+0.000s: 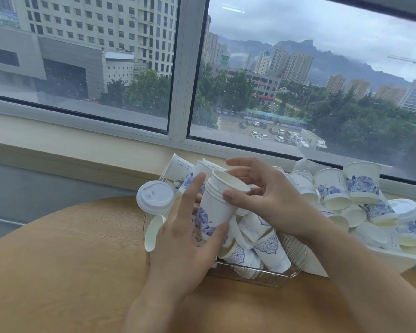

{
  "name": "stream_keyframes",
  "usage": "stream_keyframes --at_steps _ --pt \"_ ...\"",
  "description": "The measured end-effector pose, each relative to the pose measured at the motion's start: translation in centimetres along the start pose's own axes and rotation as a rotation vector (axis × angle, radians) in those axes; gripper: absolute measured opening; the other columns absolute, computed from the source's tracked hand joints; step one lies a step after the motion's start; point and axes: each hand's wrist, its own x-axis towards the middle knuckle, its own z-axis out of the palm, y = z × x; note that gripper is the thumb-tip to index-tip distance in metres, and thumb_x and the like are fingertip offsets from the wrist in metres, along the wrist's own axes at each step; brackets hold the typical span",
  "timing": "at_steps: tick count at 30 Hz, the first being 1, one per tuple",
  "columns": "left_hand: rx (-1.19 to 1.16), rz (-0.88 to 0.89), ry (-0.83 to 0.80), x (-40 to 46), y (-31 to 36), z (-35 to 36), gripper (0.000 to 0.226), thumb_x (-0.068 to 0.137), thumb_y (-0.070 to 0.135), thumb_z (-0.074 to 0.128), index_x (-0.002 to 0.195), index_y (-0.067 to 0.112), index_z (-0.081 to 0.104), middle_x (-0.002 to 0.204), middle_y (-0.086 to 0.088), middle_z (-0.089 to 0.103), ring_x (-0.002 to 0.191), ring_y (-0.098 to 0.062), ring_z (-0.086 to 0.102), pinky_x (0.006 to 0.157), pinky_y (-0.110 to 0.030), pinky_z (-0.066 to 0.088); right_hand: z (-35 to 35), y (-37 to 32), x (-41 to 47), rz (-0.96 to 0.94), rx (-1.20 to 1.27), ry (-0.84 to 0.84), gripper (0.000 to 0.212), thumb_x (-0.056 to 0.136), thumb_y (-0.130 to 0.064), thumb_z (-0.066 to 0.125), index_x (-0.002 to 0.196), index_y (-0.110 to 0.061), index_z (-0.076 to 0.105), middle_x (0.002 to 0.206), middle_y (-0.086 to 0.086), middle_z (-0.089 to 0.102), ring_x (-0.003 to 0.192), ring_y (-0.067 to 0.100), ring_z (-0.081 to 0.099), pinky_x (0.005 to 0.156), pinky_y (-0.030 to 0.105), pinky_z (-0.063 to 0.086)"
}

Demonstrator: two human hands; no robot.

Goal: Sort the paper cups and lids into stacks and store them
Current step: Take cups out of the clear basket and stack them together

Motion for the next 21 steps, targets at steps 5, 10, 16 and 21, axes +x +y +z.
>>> stream_keyframes --at_steps 5,10,16,21 --pt "0.004 0.028 -0.011 0.1 0.3 -0.2 0.092 0.086 0.031 0.084 0.153 0.063 0.029 0.129 0.021 0.06 0.113 -0.004 0.064 0.088 -0.039 0.06 0.3 0.3 -0.5 -0.008 -0.031 -0.035 0.062 0.079 -0.051 0.08 0.136 -0.04 0.059 0.126 -0.019 0.071 0.121 0.0 0.064 0.101 0.026 0.05" --pt "0.025 0.042 -0.029 0.1 0.3 -0.9 0.086 0.086 0.029 0.084 0.149 0.061 0.035 0.124 0.022 0.059 0.112 -0.002 0.061 0.084 -0.029 0.057 0.1 0.6 -0.2 -0.015 -0.031 -0.093 0.051 0.093 -0.055 0.07 0.14 -0.04 0.056 0.133 -0.018 0.069 0.126 0.0 0.062 0.104 0.027 0.05" --pt "0.054 0.014 0.04 0.9 -0.3 -3.8 0.084 0.084 0.027 0.083 0.147 0.059 0.038 0.123 0.024 0.057 0.112 0.005 0.057 0.079 -0.015 0.049 0.2 1.0 2.0 -0.066 -0.183 0.191 0.035 0.098 -0.051 0.064 0.127 -0.034 0.068 0.118 -0.021 0.071 0.108 -0.002 0.065 0.085 0.021 0.05" --pt "0.061 -0.043 0.149 1.3 -1.7 -6.7 0.083 0.085 0.025 0.082 0.148 0.059 0.04 0.125 0.03 0.057 0.109 0.01 0.058 0.073 -0.019 0.051 1.6 2.2 4.4 -0.05 -0.391 0.215 0.025 0.098 -0.041 0.071 0.121 -0.031 0.074 0.113 -0.02 0.071 0.1 -0.001 0.062 0.084 0.023 0.043"
